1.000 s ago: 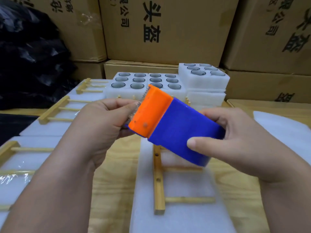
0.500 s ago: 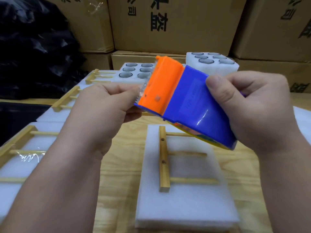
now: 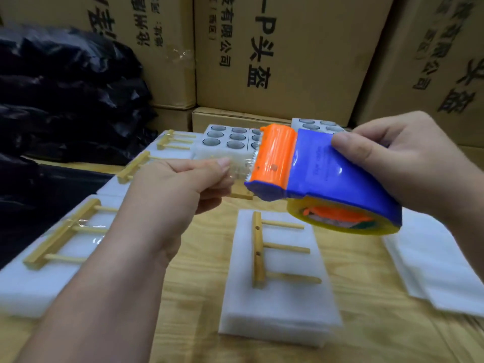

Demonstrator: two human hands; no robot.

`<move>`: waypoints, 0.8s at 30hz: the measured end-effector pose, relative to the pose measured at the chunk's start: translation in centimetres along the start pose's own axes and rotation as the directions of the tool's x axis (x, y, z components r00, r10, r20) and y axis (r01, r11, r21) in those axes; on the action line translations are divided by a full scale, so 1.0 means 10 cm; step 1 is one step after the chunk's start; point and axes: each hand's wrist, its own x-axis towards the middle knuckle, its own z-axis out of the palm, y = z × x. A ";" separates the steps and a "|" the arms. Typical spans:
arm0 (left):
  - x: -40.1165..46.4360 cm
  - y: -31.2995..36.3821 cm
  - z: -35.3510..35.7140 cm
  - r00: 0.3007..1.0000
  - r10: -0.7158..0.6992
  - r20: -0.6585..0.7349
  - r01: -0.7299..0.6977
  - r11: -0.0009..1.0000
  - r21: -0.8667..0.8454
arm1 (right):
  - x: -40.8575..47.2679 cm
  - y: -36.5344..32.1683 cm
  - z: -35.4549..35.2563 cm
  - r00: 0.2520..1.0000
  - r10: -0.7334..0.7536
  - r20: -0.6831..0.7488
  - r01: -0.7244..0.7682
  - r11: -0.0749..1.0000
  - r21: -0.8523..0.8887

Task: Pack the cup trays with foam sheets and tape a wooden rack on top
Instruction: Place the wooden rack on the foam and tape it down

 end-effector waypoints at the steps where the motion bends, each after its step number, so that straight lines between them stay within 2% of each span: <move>1: -0.01 0.03 -0.04 1.000 -0.020 -0.008 0.019 1.000 -0.014 | 0.00 -0.03 -0.05 1.000 0.005 0.017 -0.005 1.000 -0.015; 5: -0.05 0.01 -0.34 0.992 -0.124 -0.033 0.122 0.991 -0.051 | 0.02 -0.06 -0.22 0.993 0.060 0.097 -0.054 0.997 -0.056; 7: -0.05 -0.06 -0.52 0.971 -0.215 -0.101 0.203 0.973 -0.113 | 0.02 -0.05 -0.28 0.982 0.104 0.154 -0.089 0.991 -0.103; 10: -0.07 -0.28 -0.68 0.917 -0.371 -0.148 0.343 0.921 -0.188 | 0.08 -0.06 -0.34 0.957 0.179 0.227 -0.129 0.967 -0.222; 15: -0.14 -0.74 -0.51 0.796 -0.602 -0.067 0.559 0.772 -0.302 | 0.32 -0.18 -0.32 0.891 0.293 0.346 -0.115 0.884 -0.453; 21: -0.12 -1.10 -0.30 0.726 -0.686 -0.050 0.640 0.700 -0.317 | 0.62 -0.44 -0.18 0.829 0.335 0.447 0.000 0.800 -0.600; 24: -0.12 -1.18 -0.23 0.704 -0.708 -0.045 0.669 0.684 -0.291 | 0.74 -0.52 -0.12 0.827 0.328 0.457 0.050 0.765 -0.642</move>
